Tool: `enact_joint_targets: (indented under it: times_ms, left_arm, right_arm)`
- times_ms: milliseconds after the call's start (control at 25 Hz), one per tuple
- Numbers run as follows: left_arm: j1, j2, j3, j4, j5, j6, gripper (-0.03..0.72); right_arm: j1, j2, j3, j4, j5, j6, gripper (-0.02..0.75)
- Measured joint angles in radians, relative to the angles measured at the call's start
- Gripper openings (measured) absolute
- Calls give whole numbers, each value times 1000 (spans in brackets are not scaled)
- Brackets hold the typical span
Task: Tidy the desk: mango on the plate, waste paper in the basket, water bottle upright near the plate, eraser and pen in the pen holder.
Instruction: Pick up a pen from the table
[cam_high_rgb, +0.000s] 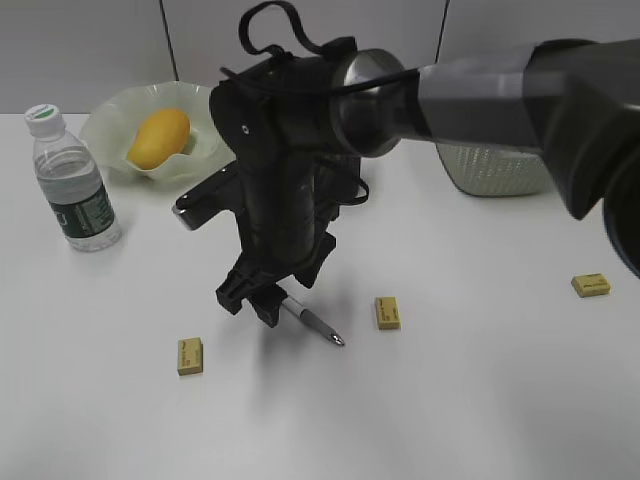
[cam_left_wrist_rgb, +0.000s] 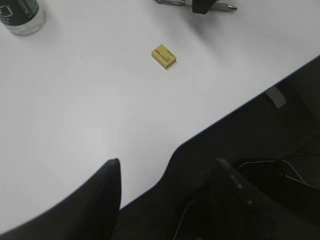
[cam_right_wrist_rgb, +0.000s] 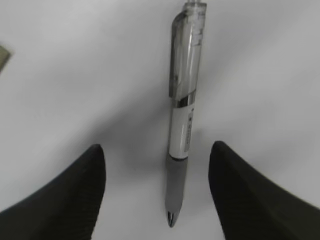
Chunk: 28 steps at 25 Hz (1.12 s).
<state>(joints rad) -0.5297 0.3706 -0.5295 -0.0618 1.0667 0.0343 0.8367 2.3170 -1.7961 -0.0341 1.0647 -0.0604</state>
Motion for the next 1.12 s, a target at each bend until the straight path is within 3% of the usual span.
enact_joint_targets:
  times_ms: [440, 680, 800, 1040, 1120]
  left_arm:
    - [0, 0, 0, 0, 0, 0, 435]
    - [0, 0, 0, 0, 0, 0, 435]
    - [0, 0, 0, 0, 0, 0, 435]
    - [0, 0, 0, 0, 0, 0, 435]
    - [0, 0, 0, 0, 0, 0, 435]
  right_arm:
    - [-10, 94, -67, -1, -4, 0, 509]
    - [-10, 104, -68, -1, -9, 0, 445]
    - [-10, 104, -68, -8, -11, 0, 377]
    - [-10, 104, -68, -64, -13, 12, 123]
    - [-10, 104, -68, -80, -12, 14, 116]
